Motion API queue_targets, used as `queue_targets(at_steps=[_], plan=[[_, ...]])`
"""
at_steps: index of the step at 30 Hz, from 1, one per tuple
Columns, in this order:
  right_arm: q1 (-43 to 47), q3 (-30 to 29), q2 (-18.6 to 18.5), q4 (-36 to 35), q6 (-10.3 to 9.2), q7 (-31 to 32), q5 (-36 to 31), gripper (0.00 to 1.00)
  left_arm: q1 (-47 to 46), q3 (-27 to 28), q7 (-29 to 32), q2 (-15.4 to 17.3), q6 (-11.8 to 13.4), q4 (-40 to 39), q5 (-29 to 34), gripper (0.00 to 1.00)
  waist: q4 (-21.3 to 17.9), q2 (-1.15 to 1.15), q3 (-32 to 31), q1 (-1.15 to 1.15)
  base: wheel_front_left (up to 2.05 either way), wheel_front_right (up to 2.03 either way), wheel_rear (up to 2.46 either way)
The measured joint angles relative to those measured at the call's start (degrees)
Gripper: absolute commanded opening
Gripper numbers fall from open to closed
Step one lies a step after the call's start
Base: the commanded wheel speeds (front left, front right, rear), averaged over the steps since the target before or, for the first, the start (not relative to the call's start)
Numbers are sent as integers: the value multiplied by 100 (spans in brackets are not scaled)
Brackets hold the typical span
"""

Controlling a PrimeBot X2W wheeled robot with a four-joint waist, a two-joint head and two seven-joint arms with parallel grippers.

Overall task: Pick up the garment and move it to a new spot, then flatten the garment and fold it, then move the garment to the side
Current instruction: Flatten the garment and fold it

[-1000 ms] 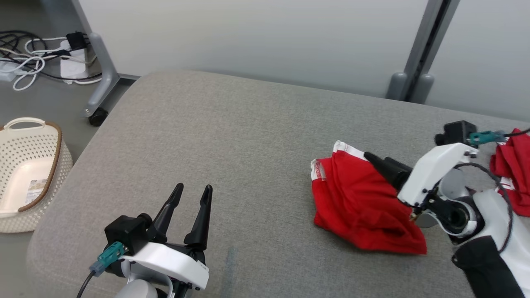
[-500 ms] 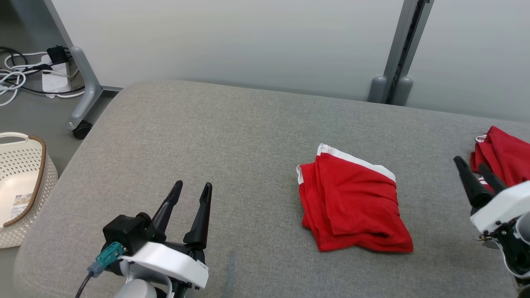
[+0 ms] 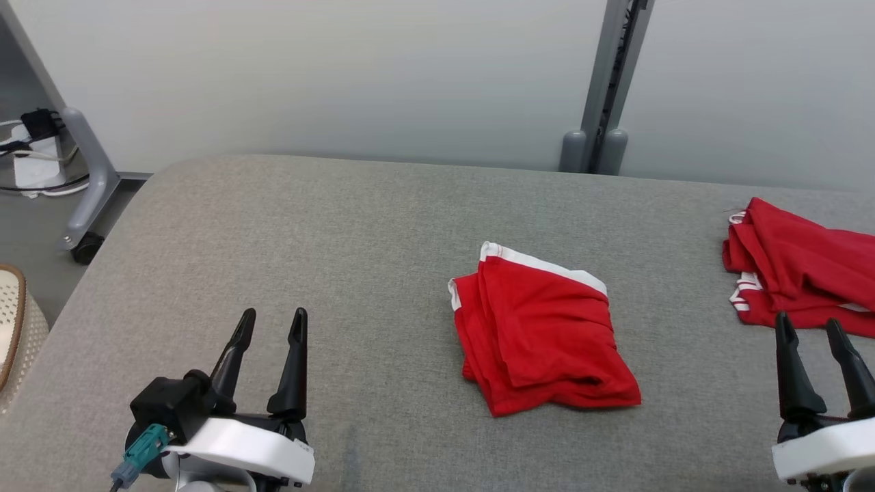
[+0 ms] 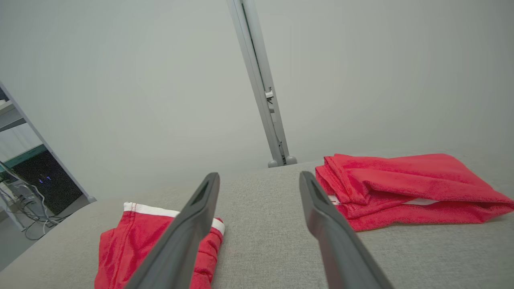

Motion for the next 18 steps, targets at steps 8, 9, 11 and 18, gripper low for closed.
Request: queue_targets(at_steps=[8,9,11,18], plan=[[728,-125,508,-552,0,-455,-926,100,235,376,-1,-172,-62,-90,602,100,-384,0,-77,0,0,0,0],[758,-94,526,-575,0,-461,-988,100,276,393,-1,-175,-62,-82,716,100,-419,0,-78,0,0,0,0],[815,52,531,-610,0,-497,-1111,100,354,452,-1,-237,-85,-35,822,100,-489,0,-81,0,0,0,0],[830,233,536,-700,0,-571,-1203,100,440,750,-1,-475,-276,104,1013,100,-662,0,-79,0,0,0,0]])
